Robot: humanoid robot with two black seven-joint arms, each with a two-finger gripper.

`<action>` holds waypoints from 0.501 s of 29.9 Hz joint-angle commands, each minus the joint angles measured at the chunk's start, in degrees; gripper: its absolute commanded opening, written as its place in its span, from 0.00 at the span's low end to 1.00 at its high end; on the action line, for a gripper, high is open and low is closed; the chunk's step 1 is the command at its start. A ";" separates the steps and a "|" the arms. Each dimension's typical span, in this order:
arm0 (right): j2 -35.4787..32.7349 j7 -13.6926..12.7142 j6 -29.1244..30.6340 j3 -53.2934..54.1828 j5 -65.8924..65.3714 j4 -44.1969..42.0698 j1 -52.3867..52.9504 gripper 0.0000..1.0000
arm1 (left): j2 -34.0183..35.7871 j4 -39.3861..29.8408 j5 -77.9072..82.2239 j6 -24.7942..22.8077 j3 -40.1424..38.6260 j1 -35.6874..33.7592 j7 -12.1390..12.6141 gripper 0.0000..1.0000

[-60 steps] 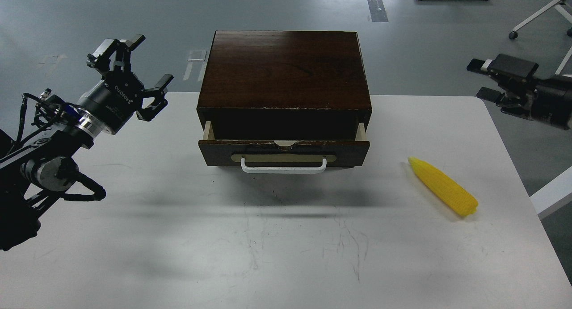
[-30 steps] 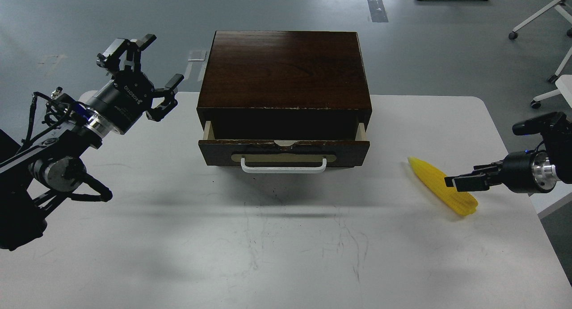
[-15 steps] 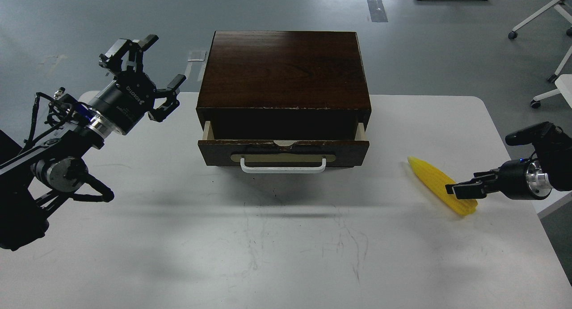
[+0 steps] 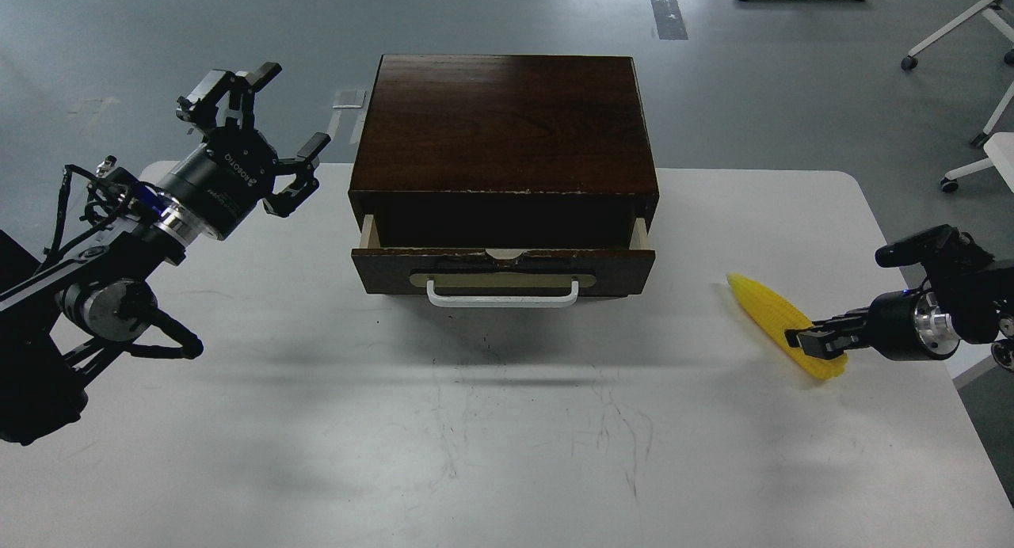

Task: Put corn in drawer with both arms
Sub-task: 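Lift the corn and carry it over the open drawer with the right gripper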

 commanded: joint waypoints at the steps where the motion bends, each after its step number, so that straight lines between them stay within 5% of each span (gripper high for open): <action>1: -2.60 -0.01 0.01 0.27 0.51 2.75 6.39 0.04 | 0.16 0.00 0.00 -0.08 -0.01 0.00 0.00 0.98; 7: -7.09 -0.01 0.63 0.00 0.86 9.61 20.80 0.05 | 0.07 -0.09 0.00 -0.17 -0.01 0.00 0.00 0.98; 15: -4.56 -0.01 3.70 -0.52 1.04 12.96 34.80 0.06 | -0.02 -0.09 0.00 -0.17 -0.45 0.00 0.00 0.98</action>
